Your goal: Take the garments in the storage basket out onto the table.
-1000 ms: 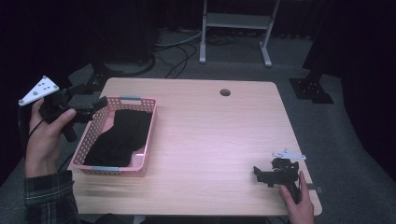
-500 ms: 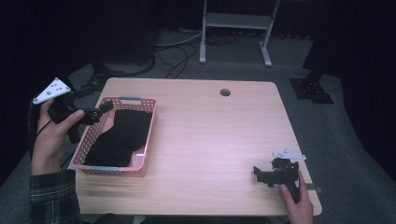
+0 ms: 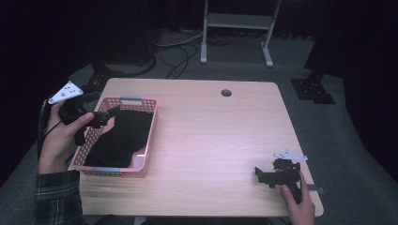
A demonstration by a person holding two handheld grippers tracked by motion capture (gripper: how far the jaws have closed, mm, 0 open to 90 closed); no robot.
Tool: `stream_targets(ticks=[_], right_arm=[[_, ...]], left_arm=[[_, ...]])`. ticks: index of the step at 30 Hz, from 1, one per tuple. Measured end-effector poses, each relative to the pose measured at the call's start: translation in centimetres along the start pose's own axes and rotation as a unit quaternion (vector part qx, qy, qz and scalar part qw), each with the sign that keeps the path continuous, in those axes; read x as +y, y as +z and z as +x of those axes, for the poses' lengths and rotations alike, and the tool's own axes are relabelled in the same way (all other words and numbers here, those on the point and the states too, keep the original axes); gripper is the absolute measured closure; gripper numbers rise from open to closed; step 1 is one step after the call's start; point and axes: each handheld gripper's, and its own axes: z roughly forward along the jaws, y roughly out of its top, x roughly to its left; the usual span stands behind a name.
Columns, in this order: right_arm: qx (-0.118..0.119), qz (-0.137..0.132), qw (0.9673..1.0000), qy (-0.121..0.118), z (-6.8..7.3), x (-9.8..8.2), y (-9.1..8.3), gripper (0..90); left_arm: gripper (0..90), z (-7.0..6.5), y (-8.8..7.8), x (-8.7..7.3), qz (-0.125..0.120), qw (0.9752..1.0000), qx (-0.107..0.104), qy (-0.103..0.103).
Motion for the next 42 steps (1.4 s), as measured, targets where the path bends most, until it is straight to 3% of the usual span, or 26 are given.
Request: stream_targets(ticks=[23, 42], right_arm=[[0.000, 0.000, 1.0000, 0.000, 0.0, 0.0, 0.0, 0.0], [0.000, 0.000, 1.0000, 0.000, 0.0, 0.0, 0.0, 0.0]], left_arm=[[0.7, 0.8, 2.2, -2.0, 0.055, 0.9984, 0.003, -0.015], [0.7, 1.0, 3.6, -3.4, 0.096, 0.9951, 0.002, -0.021]])
